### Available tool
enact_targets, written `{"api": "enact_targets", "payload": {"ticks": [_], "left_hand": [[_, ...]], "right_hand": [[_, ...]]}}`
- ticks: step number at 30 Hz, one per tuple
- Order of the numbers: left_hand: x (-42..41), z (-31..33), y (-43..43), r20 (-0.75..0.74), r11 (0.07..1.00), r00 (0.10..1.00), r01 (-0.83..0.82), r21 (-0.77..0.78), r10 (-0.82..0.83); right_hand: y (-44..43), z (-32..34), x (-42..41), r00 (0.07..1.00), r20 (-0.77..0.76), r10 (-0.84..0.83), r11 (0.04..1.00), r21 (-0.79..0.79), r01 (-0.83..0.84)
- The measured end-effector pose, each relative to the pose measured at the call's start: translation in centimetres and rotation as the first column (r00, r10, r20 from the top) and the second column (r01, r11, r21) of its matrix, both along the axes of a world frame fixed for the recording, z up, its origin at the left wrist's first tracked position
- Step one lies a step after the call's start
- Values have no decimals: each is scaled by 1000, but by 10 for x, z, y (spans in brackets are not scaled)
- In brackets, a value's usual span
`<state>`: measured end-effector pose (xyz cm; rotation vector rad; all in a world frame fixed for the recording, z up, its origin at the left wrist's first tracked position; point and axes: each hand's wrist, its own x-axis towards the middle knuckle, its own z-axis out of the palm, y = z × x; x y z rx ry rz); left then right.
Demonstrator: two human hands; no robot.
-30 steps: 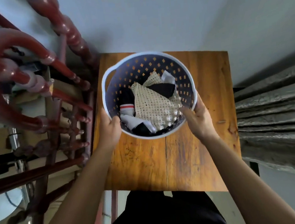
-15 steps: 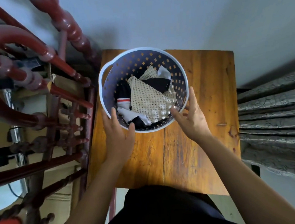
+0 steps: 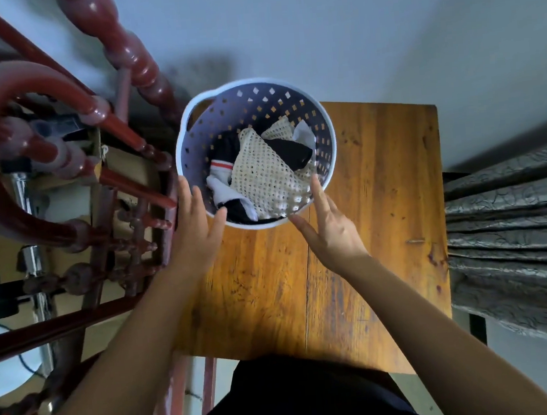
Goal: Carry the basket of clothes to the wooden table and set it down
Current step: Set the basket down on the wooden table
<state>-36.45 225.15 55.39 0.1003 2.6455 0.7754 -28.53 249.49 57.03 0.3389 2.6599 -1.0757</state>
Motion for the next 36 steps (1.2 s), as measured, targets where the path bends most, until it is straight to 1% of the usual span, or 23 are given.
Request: {"api": "enact_targets", "payload": {"ticks": [4, 7, 8, 10, 12, 14, 17, 19, 20, 22, 24, 26, 28, 31, 36], "left_hand": [[-46, -1, -1, -24, 999, 999, 27, -30, -28], [-55, 7, 15, -70, 999, 998, -11, -48, 8], [-51, 10, 22, -107, 999, 994, 3, -52, -8], [-36, 12, 34, -229, 991, 965, 111, -79, -126], [-16, 7, 40, -313, 964, 915, 214, -157, -254], [-3, -1, 37, -353, 950, 886, 240, -202, -299], [-5, -9, 27, -403, 951, 865, 233, -205, -299], [-13, -11, 21, -418, 947, 854, 240, -216, -311], [-17, -12, 19, -426, 942, 845, 244, -230, -323], [-24, -12, 15, -454, 930, 820, 246, -272, -350], [-33, -13, 10, -489, 924, 794, 237, -300, -362], [-42, -13, 6, -506, 927, 786, 223, -302, -354], [-52, -14, 2, -489, 930, 801, 222, -293, -346], [-69, -15, -7, -440, 928, 827, 243, -283, -351], [-84, -16, -21, -450, 927, 815, 272, -258, -364]], "right_hand": [[-11, -1, -38, 998, -25, -66, 998, -4, 66], [-7, -2, -50, 994, -60, -92, 991, 87, 97], [-6, -1, -51, 993, -64, -95, 988, 116, 101], [-3, -1, -51, 994, -74, -83, 980, 177, 95], [1, -2, -52, 993, -101, -61, 975, 209, 81], [8, -4, -53, 990, -127, -57, 984, 160, 77], [16, -9, -46, 978, -202, -55, 996, 61, 69], [19, -12, -44, 959, -264, -101, 991, 61, 122], [20, -10, -46, 956, -267, -123, 987, 68, 146], [21, -6, -56, 977, -190, -100, 988, 96, 120], [22, -1, -70, 998, -70, 2, 993, 118, 7], [20, 3, -85, 996, -7, 88, 984, 158, -86], [17, 6, -99, 993, 11, 121, 967, 225, -121], [13, 8, -114, 992, 6, 122, 949, 291, -119], [9, 9, -124, 996, 4, 90, 950, 299, -87]]}}
